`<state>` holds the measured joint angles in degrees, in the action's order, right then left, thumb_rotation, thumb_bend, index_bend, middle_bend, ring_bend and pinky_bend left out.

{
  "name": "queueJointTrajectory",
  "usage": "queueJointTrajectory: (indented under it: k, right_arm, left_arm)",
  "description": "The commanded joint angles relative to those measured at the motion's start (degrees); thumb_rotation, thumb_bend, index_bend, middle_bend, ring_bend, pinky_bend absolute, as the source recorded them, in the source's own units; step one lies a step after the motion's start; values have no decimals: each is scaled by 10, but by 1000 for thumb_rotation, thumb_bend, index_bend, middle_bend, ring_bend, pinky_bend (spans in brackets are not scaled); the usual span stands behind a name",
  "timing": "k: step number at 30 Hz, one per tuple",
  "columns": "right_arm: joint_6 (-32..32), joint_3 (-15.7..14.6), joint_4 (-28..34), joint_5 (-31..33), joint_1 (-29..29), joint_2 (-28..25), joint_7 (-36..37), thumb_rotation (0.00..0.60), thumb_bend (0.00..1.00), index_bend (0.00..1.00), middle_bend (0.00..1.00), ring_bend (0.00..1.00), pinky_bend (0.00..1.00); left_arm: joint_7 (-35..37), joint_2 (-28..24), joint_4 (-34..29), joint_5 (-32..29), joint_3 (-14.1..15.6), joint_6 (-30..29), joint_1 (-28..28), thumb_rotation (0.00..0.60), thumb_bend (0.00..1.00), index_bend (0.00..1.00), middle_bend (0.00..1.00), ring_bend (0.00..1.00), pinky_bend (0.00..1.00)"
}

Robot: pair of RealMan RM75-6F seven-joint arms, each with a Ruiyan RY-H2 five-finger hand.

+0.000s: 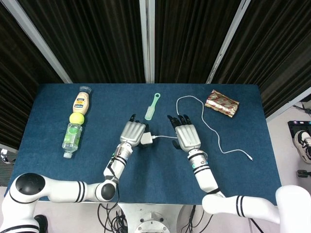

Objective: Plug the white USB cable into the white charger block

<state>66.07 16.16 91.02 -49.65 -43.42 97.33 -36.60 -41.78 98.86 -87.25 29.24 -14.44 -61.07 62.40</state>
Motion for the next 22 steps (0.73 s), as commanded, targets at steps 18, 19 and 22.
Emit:
queueJointTrajectory:
  k: [18, 19, 22]
  right_arm:
    - [105, -106, 153, -266, 228, -378, 313, 600, 291, 56, 188, 47, 0]
    - [123, -115, 144, -281, 245, -384, 332, 600, 293, 56, 190, 47, 0]
    - [167, -140, 119, -310, 291, -390, 380, 600, 293, 56, 190, 47, 0]
  left_arm:
    - [276, -300, -92, 368, 153, -209, -284, 600, 138, 192, 217, 118, 0]
    - [288, -310, -90, 381, 163, -225, -303, 600, 138, 191, 217, 118, 0]
    - [308, -327, -88, 413, 192, -280, -363, 600, 139, 192, 218, 118, 0]
